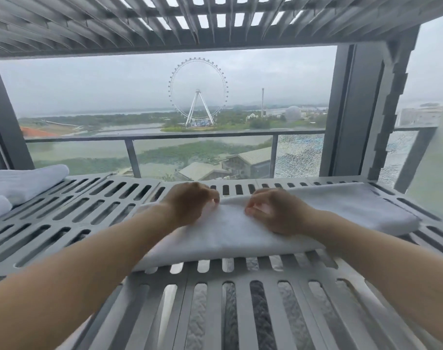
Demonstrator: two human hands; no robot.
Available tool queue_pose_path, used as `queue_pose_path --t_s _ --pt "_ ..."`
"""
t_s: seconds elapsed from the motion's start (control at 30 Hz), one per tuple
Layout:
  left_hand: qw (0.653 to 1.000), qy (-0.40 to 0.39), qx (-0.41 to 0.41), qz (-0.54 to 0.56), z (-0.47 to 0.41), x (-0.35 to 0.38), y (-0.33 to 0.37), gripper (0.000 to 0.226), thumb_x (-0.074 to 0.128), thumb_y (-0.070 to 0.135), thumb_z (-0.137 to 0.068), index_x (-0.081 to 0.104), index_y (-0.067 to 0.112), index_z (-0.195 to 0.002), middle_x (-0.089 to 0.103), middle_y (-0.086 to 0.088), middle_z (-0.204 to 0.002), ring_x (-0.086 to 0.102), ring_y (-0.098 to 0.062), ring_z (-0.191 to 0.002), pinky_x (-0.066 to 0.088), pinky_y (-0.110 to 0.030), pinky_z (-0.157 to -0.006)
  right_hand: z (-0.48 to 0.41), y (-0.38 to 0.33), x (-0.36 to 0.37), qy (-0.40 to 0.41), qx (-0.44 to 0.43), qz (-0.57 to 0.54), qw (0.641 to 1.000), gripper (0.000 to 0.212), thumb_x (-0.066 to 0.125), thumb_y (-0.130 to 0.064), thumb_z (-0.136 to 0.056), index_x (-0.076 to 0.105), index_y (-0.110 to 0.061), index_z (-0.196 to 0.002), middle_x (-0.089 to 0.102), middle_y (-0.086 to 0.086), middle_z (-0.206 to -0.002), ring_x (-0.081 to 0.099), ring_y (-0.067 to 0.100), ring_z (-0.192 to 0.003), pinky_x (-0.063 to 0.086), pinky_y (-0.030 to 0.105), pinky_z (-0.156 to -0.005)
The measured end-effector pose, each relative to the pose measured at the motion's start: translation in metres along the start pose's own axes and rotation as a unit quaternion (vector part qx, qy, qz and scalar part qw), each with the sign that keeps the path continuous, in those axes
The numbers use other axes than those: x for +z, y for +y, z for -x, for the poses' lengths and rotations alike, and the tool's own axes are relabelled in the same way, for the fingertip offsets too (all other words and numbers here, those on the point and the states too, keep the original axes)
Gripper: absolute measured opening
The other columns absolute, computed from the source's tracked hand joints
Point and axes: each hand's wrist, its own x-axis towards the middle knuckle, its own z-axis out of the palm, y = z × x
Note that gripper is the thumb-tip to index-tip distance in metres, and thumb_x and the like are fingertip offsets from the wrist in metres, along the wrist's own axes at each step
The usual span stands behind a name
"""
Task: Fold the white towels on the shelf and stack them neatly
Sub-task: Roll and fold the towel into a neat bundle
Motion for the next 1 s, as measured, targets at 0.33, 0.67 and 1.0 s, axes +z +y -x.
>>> queue_pose_path --t_s 0.33,0.67,1.0 --pt "0.965 -0.190 -0.091 0.155 -0.018 0.028 0.069 0.074 0.004 0.069 -0.085 -0.001 0.030 -0.147 -0.004 0.009 -0.157 -0.002 -0.011 -0.144 0.000 -0.046 -0.116 0.036 0.063 -0.024 -0.215 0.090 0.091 0.968 0.056 0.014 -0.064 -0.090 0.004 -0.045 -0.143 -0.005 -0.013 -0.156 -0.008 0.009 -0.142 -0.005 0.042 -0.115" --pt "0.951 -0.240 -0.153 0.122 -0.030 0.007 0.089 0.086 -0.004 0.077 -0.075 0.001 0.030 -0.148 -0.001 0.009 -0.157 -0.001 -0.017 -0.144 0.000 -0.065 -0.110 0.061 0.112 -0.052 -0.161 0.173 0.055 0.970 0.053 0.017 -0.052 -0.096 0.016 -0.033 -0.146 0.008 -0.004 -0.157 0.004 0.014 -0.144 0.003 0.041 -0.117" --pt "0.954 -0.190 -0.168 0.157 -0.055 0.018 0.144 0.071 0.007 0.066 -0.089 0.001 0.028 -0.148 -0.006 0.010 -0.157 -0.005 -0.008 -0.143 -0.005 -0.058 -0.110 0.089 0.121 -0.067 -0.009 0.125 -0.003 0.992 0.021 0.048 -0.023 -0.091 0.064 -0.018 -0.105 0.057 0.004 -0.122 0.054 0.016 -0.096 0.041 0.027 -0.089"
